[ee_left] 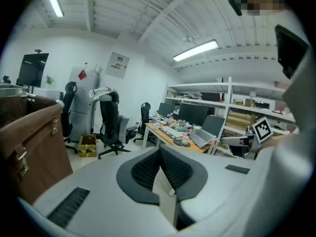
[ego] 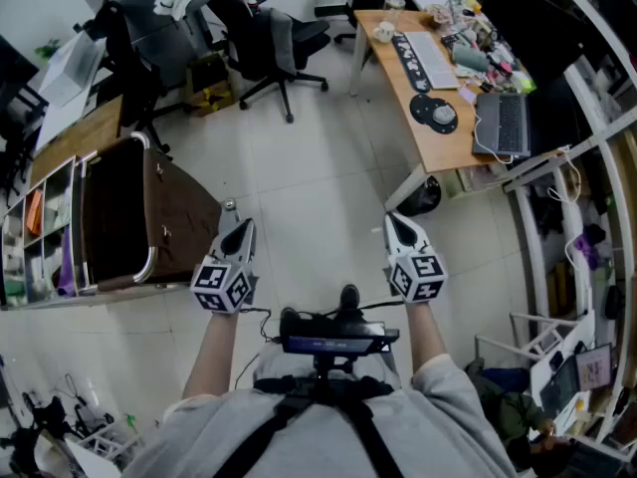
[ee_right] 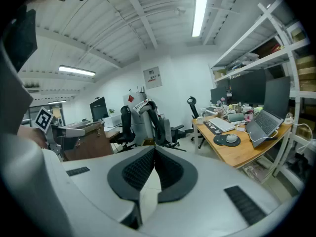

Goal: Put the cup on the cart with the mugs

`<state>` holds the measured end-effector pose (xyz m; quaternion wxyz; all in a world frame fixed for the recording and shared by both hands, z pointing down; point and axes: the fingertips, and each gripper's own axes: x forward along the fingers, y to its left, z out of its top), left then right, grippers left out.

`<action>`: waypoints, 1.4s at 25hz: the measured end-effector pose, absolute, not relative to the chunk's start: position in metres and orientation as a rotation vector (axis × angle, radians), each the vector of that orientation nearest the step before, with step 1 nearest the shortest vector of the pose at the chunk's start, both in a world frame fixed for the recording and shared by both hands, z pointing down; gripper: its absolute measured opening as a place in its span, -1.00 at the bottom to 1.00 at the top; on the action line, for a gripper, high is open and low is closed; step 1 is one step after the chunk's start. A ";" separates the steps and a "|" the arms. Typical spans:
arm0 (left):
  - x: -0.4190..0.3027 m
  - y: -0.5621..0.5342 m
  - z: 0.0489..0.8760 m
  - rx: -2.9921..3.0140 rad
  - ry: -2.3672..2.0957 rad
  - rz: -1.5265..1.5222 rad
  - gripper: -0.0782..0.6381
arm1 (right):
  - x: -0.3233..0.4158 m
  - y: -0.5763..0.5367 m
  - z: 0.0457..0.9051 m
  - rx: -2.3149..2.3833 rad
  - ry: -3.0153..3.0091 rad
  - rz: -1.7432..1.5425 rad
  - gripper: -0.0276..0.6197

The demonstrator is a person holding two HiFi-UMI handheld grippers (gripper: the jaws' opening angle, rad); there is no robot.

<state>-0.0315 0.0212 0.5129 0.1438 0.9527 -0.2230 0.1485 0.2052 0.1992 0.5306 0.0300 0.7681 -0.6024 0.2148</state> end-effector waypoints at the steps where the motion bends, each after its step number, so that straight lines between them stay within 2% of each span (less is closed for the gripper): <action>1: -0.020 0.023 0.511 2.751 -0.631 0.427 -0.78 | 0.213 0.203 0.530 2.377 -1.851 0.660 -0.88; 18: 0.138 0.045 0.480 2.837 -0.555 0.422 -0.78 | 0.338 0.223 0.516 2.438 -1.881 0.601 -0.89; 35: 0.251 -0.110 0.491 2.855 -0.348 0.421 -0.78 | 0.418 0.081 0.521 2.537 -1.764 0.619 -0.88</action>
